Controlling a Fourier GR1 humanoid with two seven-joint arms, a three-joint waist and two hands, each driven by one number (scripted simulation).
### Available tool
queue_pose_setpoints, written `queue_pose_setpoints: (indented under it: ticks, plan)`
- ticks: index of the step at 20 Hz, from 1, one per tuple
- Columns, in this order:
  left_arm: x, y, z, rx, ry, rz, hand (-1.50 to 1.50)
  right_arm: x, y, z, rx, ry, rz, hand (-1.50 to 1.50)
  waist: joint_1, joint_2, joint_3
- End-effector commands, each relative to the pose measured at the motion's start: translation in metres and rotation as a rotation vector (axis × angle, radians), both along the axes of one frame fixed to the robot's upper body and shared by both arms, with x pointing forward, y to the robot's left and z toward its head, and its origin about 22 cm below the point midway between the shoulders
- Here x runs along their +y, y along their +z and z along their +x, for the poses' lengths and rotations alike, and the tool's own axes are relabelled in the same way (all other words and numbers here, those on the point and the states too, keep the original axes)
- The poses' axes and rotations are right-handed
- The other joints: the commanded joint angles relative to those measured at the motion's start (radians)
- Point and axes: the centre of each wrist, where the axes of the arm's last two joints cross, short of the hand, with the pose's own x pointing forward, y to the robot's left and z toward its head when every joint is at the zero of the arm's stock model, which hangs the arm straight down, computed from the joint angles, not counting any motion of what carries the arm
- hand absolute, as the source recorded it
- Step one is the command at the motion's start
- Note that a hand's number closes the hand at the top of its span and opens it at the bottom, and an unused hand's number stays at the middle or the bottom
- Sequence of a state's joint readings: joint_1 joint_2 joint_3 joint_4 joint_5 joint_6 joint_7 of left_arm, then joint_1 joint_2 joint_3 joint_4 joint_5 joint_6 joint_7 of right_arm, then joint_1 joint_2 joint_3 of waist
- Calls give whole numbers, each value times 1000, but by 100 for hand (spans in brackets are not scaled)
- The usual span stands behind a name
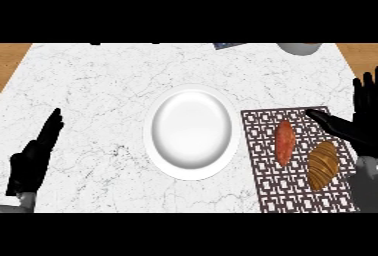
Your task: Pick the sweet potato from the placemat and place it in the plate
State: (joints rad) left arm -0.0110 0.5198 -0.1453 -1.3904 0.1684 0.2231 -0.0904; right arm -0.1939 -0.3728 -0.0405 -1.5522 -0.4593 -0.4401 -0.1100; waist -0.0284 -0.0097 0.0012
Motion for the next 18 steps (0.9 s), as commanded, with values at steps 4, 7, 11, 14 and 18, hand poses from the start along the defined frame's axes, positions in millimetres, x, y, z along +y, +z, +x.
queue_pose_setpoints:
  ticks: [4, 7, 11, 14, 18]
  plan:
    - [7, -10, -13, -30, 17, 96, 0, 28, -27, -30, -126, -544, 98, -150, 3, 3, -2]
    - [11, 7, -17, -47, -2, 96, 0, 61, -29, -72, -151, -529, 101, -150, 18, 4, -1]
    - [28, 6, -29, -36, -25, 101, 0, 59, -12, -101, -31, -347, 34, -150, 26, 6, -2]
    - [3, -9, -33, -51, -26, 113, 0, 35, -14, -117, 170, -262, -116, -150, 20, 7, -6]
    - [1, -8, -32, -45, -26, 102, 0, 18, -13, -122, 373, -192, -236, -150, 34, 11, -6]
